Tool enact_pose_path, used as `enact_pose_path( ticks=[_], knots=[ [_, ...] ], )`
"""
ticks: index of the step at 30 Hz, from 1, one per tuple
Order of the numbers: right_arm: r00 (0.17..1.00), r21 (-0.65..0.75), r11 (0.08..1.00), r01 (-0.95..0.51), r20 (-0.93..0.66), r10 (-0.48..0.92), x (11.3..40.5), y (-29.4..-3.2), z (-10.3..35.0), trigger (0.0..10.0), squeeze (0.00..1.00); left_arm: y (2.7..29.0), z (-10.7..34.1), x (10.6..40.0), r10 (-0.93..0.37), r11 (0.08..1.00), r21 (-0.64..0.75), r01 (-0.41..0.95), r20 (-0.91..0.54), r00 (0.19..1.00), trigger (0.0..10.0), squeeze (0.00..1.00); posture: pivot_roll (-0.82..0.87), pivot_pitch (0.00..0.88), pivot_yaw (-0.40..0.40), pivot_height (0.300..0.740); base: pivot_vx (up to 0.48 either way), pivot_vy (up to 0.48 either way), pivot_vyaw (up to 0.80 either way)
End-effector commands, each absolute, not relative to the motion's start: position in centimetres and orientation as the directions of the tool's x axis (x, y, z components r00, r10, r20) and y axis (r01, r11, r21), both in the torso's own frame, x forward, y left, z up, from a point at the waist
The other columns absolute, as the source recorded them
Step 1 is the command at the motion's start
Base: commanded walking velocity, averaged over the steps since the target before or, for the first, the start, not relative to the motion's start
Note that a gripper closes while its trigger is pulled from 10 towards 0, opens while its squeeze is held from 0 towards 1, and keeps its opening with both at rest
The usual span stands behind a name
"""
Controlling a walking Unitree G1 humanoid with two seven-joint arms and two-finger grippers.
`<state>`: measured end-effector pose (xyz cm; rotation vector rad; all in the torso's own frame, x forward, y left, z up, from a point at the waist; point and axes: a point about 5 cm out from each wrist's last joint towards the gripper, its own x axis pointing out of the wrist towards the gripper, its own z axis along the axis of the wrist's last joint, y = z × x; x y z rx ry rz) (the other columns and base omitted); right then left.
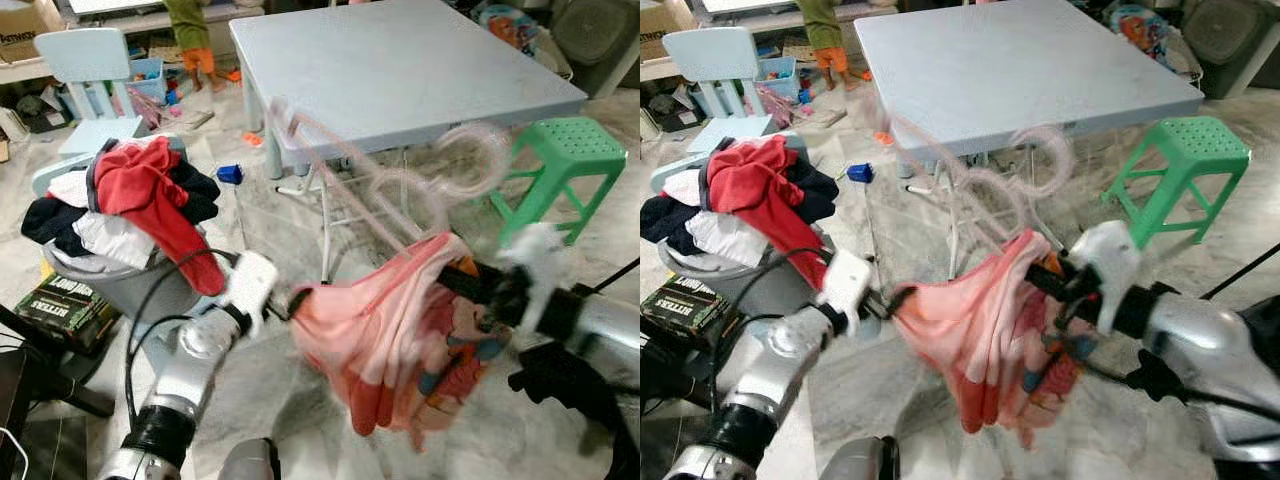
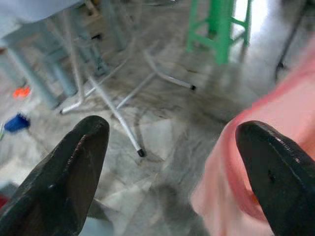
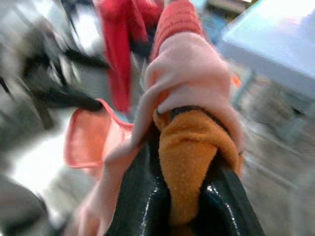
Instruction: Hang hanger
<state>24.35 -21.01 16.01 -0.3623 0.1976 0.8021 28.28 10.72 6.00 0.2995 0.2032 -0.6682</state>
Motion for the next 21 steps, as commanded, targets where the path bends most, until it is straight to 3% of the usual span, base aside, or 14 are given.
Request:
enact_pose_path(
  ticks=[1,2,3,5,8,12,15,21],
  knots=[
    [0.7,-0.282,0.641,-0.714,-0.304,0.646,24.6,-21.1,16.0,10.0,0.0,10.2,6.6,28.0,-0.623,0.69,0.258,0.676,-0.264,0.736,10.0,1.0,-0.05,0.038,0.012,0.74,0.0,0.0,0.0],
    [0.715,-0.321,0.639,-0.699,-0.336,0.614,24.9,-21.3,15.6,10.0,0.0,9.9,6.7,27.4,-0.677,0.624,0.27,0.733,-0.282,0.68,10.0,1.0,-0.04,0.041,0.009,0.74,0.0,0.0,0.0],
    [0.715,-0.321,0.639,-0.699,-0.336,0.614,24.9,-21.3,15.6,10.0,0.0,9.9,6.7,27.4,-0.677,0.624,0.27,0.733,-0.282,0.68,10.0,1.0,-0.04,0.041,0.009,0.74,0.0,0.0,0.0],
    [0.684,-0.435,0.528,-0.729,-0.434,0.587,24.8,-21.3,14.2,10.0,0.0,9.9,6.2,26.2,-0.734,0.462,0.348,0.816,-0.366,0.572,10.0,1.0,-0.04,0.034,0.01,0.74,0.0,0.0,0.0],
    [0.684,-0.475,0.493,-0.728,-0.459,0.568,25.2,-21.4,13.6,10.0,0.0,9.7,6.3,25.7,-0.761,0.379,0.354,0.855,-0.407,0.506,10.0,1.0,-0.03,0.04,0.014,0.74,0.0,0.0,0.0],
    [0.671,-0.506,0.446,-0.738,-0.483,0.562,25.5,-21.6,13.1,10.0,0.0,9.5,7.1,25.7,-0.782,0.358,0.353,0.865,-0.393,0.484,10.0,1.0,-0.03,0.04,0.014,0.74,0.0,0.0,0.0],
    [0.598,-0.46,0.386,-0.8,-0.56,0.573,24.9,-22.2,12.4,10.0,0.0,9.9,8.7,26.3,-0.787,0.374,0.407,0.833,-0.335,0.517,10.0,1.0,-0.03,0.043,0.015,0.74,0.0,0.0,0.0],
    [0.545,-0.445,0.319,-0.837,-0.626,0.557,24.6,-23.0,11.4,10.0,0.0,10.7,9.6,26.8,-0.786,0.358,0.443,0.822,-0.332,0.522,10.0,1.0,-0.03,0.046,0.009,0.74,0.0,0.0,0.0]
  ],
)
